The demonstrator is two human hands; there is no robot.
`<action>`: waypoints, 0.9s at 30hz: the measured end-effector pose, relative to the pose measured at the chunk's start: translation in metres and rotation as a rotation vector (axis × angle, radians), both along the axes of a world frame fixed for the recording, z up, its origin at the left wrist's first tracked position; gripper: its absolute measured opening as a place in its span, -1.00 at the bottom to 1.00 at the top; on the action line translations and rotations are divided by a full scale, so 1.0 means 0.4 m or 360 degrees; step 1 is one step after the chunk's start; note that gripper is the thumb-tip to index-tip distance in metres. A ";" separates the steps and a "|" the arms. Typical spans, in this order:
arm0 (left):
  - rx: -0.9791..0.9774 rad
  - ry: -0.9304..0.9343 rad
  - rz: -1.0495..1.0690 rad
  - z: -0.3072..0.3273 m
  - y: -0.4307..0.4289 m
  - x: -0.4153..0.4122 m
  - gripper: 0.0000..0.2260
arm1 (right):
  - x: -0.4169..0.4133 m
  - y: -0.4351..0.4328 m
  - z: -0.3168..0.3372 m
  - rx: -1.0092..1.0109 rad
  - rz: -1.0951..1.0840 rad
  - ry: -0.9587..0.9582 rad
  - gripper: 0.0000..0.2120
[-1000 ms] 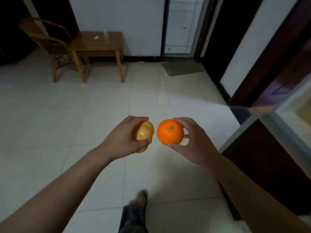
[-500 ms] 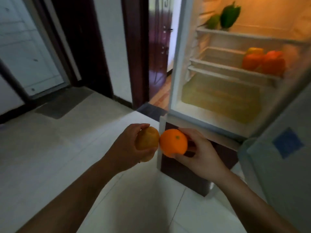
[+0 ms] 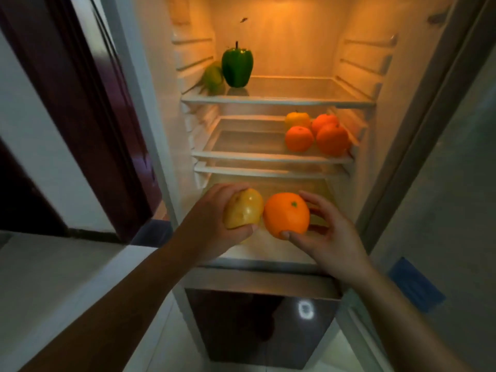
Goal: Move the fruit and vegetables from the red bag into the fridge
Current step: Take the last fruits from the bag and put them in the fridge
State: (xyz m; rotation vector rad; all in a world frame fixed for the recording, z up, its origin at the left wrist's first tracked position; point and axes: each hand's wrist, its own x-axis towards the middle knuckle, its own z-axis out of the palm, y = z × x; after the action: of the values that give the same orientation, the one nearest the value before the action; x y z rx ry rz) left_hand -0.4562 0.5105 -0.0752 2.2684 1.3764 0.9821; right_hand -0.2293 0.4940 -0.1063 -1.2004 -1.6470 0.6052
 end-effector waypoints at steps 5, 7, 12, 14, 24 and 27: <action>0.0144 -0.0008 -0.0041 0.053 0.185 -0.001 -0.34 | 0.014 0.168 0.062 0.0080 -0.0109 0.0114 -0.37; 0.0133 -0.0035 -0.0045 0.060 0.236 -0.006 -0.36 | 0.010 0.216 0.078 0.0114 -0.0177 0.0082 -0.39; 0.0026 -0.0203 -0.0048 0.038 0.341 -0.011 -0.39 | -0.013 0.307 0.074 0.0099 -0.0340 0.0066 -0.42; -0.0010 -0.0260 -0.0050 0.027 0.375 -0.014 -0.40 | -0.026 0.336 0.071 0.0104 -0.0394 0.0059 -0.45; -0.0016 -0.0372 0.0002 0.019 0.459 -0.057 -0.44 | -0.100 0.483 0.050 0.0256 -0.0584 -0.0108 -0.41; -0.0025 -0.0374 -0.0003 0.022 0.473 -0.060 -0.44 | -0.109 0.525 0.050 0.0246 -0.0594 -0.0136 -0.41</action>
State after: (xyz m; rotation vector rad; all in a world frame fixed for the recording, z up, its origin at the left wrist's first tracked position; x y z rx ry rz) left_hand -0.4801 0.6996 -0.0664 2.0650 1.2765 1.1897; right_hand -0.2731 0.7041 -0.0864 -1.3878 -1.4578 0.1918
